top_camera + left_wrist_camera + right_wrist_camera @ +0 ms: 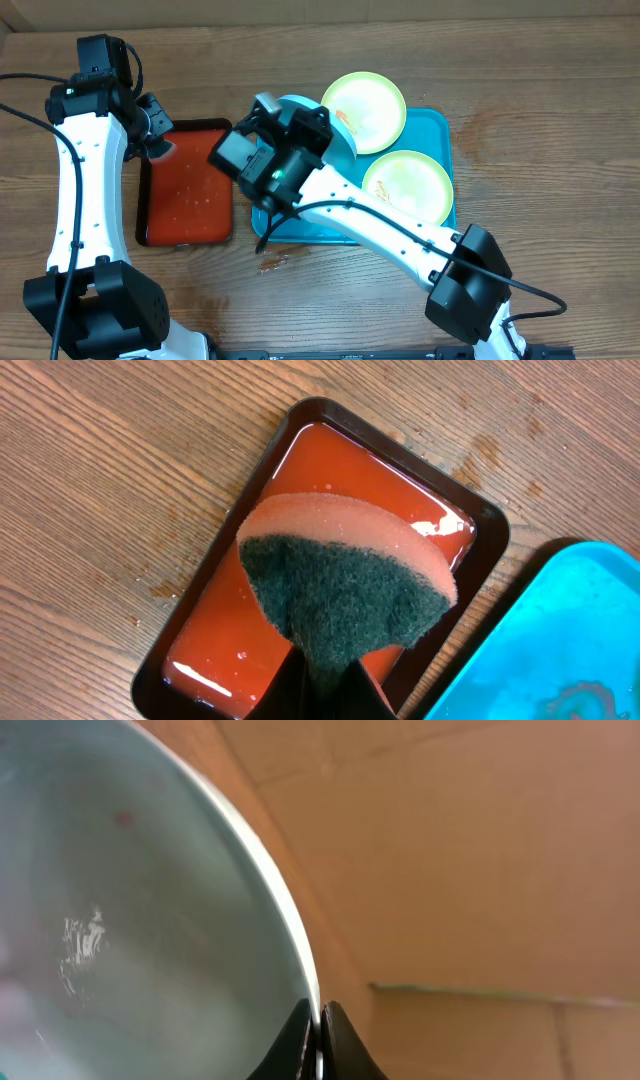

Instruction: Clean dirty plates on tray and stack at the side

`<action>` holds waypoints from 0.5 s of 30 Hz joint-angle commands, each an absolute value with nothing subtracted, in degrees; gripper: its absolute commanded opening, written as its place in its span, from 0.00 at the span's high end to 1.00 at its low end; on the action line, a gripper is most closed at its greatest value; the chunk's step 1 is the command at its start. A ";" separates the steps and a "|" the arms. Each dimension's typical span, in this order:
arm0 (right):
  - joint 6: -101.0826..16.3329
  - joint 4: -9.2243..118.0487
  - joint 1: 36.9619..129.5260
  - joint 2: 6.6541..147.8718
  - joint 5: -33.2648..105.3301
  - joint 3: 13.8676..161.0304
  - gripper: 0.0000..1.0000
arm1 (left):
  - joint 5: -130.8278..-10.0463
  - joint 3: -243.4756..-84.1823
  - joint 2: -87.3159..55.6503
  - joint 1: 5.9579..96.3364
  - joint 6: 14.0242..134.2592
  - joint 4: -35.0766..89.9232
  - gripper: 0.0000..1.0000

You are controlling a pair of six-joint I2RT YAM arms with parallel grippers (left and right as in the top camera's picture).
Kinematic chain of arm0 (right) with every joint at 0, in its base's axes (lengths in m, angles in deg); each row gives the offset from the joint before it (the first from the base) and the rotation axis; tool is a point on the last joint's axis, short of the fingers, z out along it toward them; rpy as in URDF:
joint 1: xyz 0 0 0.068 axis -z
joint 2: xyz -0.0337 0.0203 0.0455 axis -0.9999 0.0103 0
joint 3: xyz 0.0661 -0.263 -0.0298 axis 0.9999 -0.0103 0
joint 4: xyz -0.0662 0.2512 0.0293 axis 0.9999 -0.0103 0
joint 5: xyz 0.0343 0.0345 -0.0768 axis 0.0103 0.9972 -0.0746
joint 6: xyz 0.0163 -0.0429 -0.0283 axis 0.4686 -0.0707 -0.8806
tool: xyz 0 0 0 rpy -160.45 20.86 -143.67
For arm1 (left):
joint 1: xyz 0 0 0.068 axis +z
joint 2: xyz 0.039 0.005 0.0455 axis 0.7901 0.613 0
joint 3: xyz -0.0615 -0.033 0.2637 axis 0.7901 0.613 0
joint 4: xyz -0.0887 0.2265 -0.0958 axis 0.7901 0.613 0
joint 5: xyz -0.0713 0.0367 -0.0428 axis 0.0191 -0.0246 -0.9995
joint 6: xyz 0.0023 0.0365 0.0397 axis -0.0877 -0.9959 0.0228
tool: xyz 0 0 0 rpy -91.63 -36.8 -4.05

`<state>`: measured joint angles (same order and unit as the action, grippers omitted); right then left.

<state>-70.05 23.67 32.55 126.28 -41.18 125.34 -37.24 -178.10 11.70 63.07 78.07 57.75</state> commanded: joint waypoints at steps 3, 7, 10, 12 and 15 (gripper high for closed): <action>-74.77 24.13 31.72 125.86 -46.53 127.13 0.96 | -37.94 -178.56 11.85 63.07 78.83 57.66 0.96; -74.72 24.11 31.72 125.86 -46.49 127.13 0.96 | -37.91 -178.56 11.85 63.07 78.83 57.66 0.96; -74.72 24.11 31.72 125.86 -46.36 127.13 0.96 | -37.91 -178.56 11.85 63.07 78.83 57.66 0.96; -74.13 24.06 31.93 125.86 -43.80 127.13 0.96 | -37.91 -178.56 11.85 63.07 78.83 57.66 0.96; -71.27 23.17 33.29 125.86 -23.52 127.11 0.96 | -37.94 -178.56 11.85 63.07 78.83 57.66 0.96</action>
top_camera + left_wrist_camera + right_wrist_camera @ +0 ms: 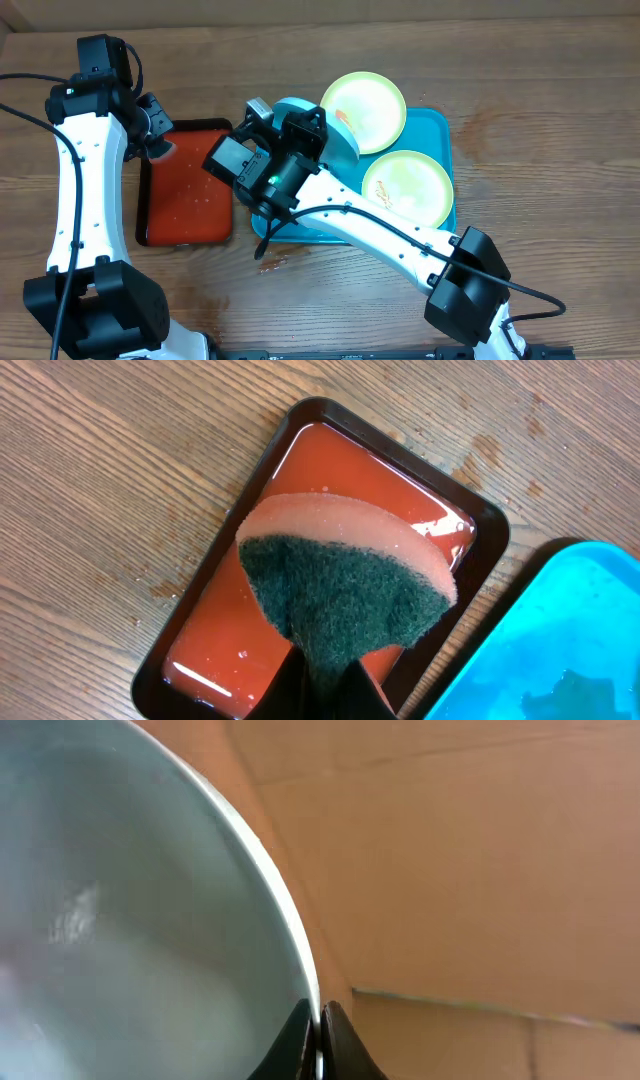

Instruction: Clean dirty plates on tray and stack at the side

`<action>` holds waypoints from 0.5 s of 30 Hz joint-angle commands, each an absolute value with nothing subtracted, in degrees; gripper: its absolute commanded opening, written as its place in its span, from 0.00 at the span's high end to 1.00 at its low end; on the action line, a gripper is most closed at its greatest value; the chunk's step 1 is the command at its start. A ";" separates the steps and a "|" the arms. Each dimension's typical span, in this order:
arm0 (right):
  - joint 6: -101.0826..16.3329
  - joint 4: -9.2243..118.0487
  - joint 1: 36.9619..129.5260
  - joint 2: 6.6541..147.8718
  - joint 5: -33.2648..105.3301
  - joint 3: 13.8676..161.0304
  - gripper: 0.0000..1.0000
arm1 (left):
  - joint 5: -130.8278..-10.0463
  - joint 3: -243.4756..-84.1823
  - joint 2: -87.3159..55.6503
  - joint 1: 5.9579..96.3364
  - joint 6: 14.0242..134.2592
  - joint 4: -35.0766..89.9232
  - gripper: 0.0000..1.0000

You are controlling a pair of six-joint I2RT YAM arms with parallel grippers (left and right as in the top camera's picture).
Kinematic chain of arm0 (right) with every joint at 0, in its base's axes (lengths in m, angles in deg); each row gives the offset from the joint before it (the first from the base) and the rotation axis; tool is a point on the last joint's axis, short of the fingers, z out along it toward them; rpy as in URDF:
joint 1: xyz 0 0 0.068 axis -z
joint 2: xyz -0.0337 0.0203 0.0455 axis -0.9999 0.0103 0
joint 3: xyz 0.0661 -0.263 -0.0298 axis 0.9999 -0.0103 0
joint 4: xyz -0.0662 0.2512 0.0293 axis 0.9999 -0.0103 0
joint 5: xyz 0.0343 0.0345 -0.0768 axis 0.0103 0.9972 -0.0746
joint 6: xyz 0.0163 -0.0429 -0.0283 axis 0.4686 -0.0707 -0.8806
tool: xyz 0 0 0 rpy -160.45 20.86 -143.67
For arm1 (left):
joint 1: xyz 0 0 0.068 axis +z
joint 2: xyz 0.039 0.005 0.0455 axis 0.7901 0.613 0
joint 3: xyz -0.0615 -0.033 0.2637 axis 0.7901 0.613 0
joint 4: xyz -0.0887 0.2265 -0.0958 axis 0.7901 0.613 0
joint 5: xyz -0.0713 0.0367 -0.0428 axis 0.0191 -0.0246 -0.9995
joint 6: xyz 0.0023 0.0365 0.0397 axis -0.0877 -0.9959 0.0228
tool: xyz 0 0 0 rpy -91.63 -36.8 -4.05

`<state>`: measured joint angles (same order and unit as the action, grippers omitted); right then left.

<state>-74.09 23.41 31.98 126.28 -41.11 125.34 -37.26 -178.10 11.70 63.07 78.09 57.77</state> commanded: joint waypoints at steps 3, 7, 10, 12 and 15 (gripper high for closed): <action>-73.15 23.23 36.59 125.88 -6.47 126.89 0.96 | -37.96 -178.56 11.85 63.07 78.83 57.68 0.96; -65.02 22.34 39.93 124.05 -16.48 127.61 0.96 | -37.96 -178.56 11.85 63.07 78.85 57.71 0.96; -64.63 22.58 43.65 121.36 -7.78 127.72 0.96 | -37.96 -178.56 11.85 63.07 78.83 57.66 0.96; -64.60 22.21 47.67 120.68 2.95 127.72 0.96 | -37.96 -178.56 11.85 63.07 78.83 57.66 0.96; -64.58 21.75 55.76 120.88 23.02 127.46 0.96 | -38.00 -178.56 11.85 63.05 78.85 57.68 0.96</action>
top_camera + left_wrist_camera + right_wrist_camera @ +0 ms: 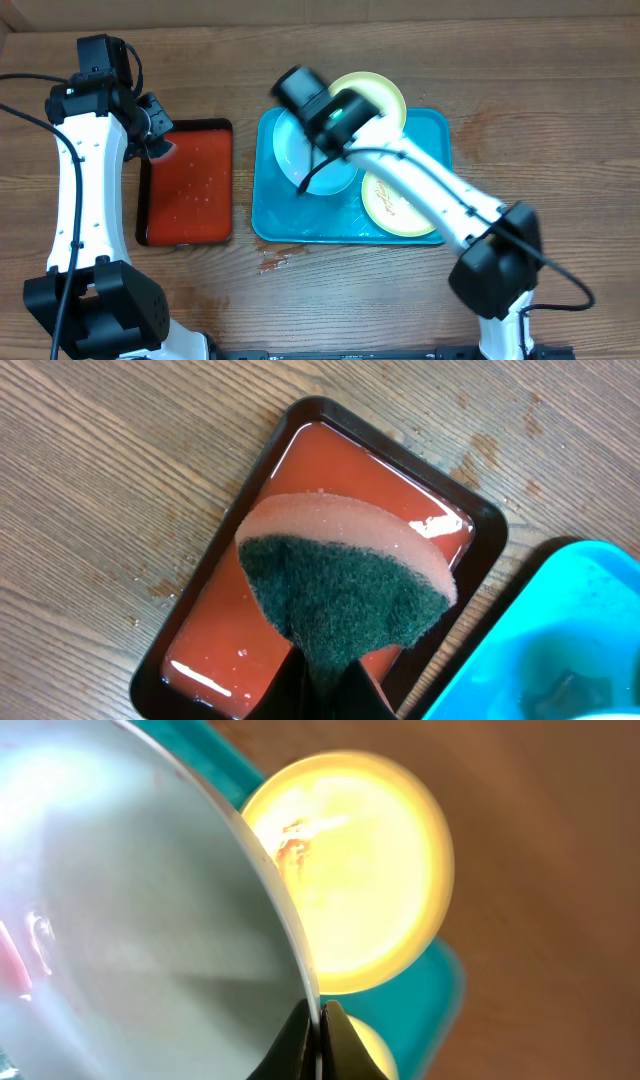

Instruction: Clean dirty plates on tray and stack at the side

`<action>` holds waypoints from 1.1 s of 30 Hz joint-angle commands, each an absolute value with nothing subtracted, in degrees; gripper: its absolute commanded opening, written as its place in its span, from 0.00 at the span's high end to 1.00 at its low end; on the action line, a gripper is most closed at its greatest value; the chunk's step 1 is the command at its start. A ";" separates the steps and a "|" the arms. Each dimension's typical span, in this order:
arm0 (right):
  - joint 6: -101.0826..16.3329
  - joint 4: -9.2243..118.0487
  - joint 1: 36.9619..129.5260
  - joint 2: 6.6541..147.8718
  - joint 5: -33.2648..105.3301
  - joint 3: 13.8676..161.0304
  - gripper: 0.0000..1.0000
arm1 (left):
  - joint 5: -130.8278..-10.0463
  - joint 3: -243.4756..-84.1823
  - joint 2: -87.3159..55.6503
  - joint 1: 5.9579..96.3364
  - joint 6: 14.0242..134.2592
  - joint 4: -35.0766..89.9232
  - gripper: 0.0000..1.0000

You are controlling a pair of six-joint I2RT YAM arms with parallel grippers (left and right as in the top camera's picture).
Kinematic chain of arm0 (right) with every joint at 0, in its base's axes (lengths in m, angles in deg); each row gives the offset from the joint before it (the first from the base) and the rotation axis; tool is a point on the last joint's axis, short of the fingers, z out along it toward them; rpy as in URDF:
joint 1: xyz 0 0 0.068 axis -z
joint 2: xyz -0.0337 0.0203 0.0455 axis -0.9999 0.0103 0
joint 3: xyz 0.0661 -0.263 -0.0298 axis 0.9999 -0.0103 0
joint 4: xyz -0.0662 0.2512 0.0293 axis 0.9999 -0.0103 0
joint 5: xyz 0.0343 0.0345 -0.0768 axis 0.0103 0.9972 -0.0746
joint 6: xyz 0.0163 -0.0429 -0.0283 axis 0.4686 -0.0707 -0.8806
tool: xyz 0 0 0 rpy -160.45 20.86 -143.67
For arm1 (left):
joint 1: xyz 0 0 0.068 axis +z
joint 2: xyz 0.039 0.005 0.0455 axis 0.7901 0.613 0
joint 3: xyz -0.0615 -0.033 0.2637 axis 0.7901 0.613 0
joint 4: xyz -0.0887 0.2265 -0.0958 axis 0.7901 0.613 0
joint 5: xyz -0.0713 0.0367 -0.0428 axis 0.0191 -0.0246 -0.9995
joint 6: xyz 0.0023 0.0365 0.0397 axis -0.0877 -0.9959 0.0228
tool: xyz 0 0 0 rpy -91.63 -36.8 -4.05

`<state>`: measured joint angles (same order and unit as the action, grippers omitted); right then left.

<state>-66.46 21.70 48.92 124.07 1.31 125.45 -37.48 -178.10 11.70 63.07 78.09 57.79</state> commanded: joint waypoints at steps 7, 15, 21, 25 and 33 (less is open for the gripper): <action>-64.54 18.36 80.02 122.82 53.57 125.32 0.96 | -38.42 -178.56 11.85 63.05 78.85 57.68 0.96; -59.05 23.12 99.47 123.70 52.94 117.54 0.96 | -38.42 -178.56 11.85 63.05 78.85 57.49 0.96; -53.94 30.88 110.31 125.14 44.83 111.31 0.96 | -38.42 -178.56 11.85 63.05 78.85 57.47 0.96; -52.78 34.18 115.41 126.52 43.47 108.79 0.96 | -38.42 -178.56 11.85 63.05 78.85 57.42 0.96; -52.87 40.43 117.90 126.56 43.45 104.44 0.96 | -38.42 -178.56 11.85 63.05 78.85 57.27 0.96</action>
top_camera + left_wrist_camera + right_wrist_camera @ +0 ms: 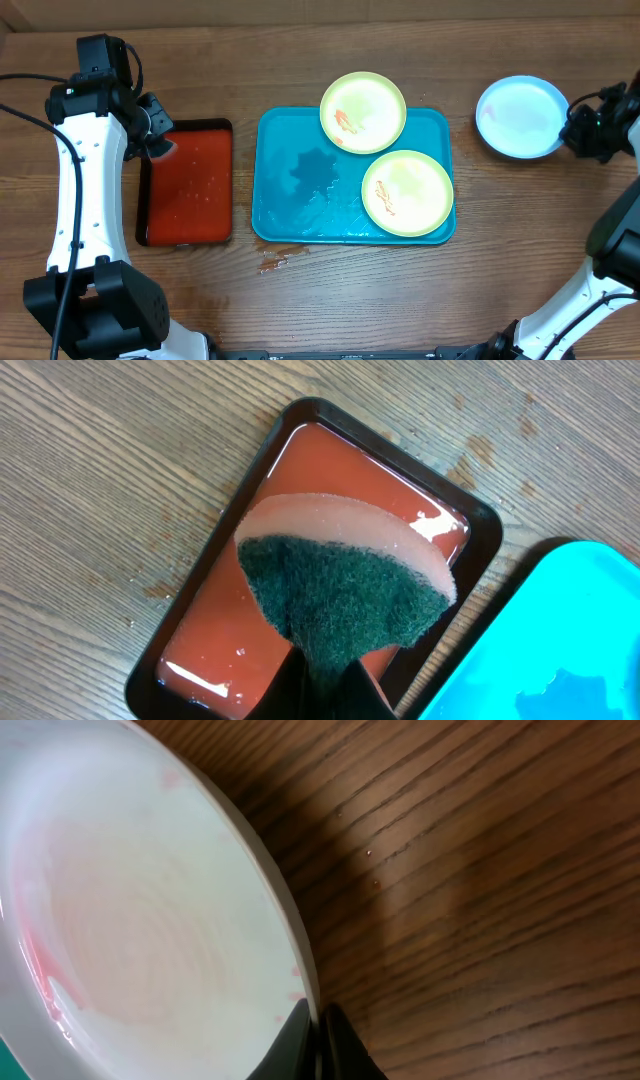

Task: Clean dirty plates on tray and stack at the side
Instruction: 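Place the white plate on the table right of the blue tray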

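A pale blue plate (pixel 520 116) is over the wood at the far right, its rim pinched in my right gripper (pixel 319 1020), which is shut on it; the plate (pixel 140 910) fills the right wrist view with faint pink smears. Two yellow-green plates with orange food marks sit on the wet turquoise tray (pixel 290 210): one (pixel 363 112) overhanging the tray's back edge, one (pixel 407 193) at its front right. My left gripper (pixel 322 675) is shut on a green-and-pink sponge (pixel 340 595), held above the dark tray of red liquid (pixel 250 620).
The dark tray of red liquid (pixel 187 183) lies left of the turquoise tray. A small wet smear with crumbs (pixel 273 264) marks the wood in front of the turquoise tray. A cardboard wall runs along the table's back edge.
My right gripper, with the blue plate in it, has gone from over the turquoise tray's left half to the far right of the table. The left arm and sponge have not moved.
At first my right gripper held the blue plate tilted up at the turquoise tray's back left corner, and again half a second later. Then the plate was flat over the tray's left half. Now it is beyond the tray at the far right. The sponge stayed above the red liquid throughout.
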`<action>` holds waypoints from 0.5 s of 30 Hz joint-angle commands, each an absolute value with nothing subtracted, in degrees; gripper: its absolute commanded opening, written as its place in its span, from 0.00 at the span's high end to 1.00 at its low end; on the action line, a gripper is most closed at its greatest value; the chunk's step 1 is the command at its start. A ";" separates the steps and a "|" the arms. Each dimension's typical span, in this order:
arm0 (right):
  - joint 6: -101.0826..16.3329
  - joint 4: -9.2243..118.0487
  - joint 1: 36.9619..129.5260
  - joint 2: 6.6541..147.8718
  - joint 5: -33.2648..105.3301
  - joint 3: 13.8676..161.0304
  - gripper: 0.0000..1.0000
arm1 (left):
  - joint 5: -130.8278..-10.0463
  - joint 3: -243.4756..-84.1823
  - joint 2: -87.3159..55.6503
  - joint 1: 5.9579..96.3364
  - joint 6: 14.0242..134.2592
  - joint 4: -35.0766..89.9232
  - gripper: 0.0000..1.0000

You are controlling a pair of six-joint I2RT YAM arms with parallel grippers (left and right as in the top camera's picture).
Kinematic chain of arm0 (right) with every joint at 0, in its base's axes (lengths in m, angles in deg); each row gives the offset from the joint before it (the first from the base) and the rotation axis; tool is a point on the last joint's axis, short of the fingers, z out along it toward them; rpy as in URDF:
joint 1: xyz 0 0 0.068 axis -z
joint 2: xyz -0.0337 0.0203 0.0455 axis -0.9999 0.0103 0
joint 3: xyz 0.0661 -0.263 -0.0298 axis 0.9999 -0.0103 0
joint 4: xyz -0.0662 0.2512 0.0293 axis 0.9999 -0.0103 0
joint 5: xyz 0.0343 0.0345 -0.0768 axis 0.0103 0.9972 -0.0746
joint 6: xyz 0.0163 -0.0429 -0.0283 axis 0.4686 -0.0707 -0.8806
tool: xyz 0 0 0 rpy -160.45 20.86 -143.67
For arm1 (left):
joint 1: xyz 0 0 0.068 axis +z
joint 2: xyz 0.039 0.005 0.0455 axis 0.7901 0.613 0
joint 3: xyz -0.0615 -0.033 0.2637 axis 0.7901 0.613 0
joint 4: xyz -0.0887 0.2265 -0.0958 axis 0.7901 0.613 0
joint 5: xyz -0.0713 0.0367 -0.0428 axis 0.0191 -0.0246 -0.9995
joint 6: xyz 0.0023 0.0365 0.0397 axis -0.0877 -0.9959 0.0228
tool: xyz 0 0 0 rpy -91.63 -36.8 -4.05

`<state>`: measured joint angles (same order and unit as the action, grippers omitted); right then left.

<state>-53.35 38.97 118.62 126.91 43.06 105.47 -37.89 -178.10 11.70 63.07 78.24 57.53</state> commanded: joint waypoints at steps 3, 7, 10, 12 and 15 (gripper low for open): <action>-52.82 43.06 117.07 126.76 43.47 102.74 0.96 | -38.42 -178.56 11.85 63.05 78.85 57.29 0.96; -52.80 43.93 115.49 127.28 43.47 102.43 0.73 | -38.46 -178.56 11.85 63.05 78.85 57.29 0.96; -52.80 43.87 114.62 127.28 43.58 102.48 0.70 | -38.70 -178.56 11.85 63.05 78.85 57.27 0.96; -52.82 43.12 113.94 127.26 45.00 102.96 0.61 | -39.40 -178.56 11.85 63.05 78.83 57.23 0.96; -53.52 40.98 112.67 127.26 50.80 105.34 0.53 | -39.75 -178.56 11.85 63.05 78.83 56.90 0.96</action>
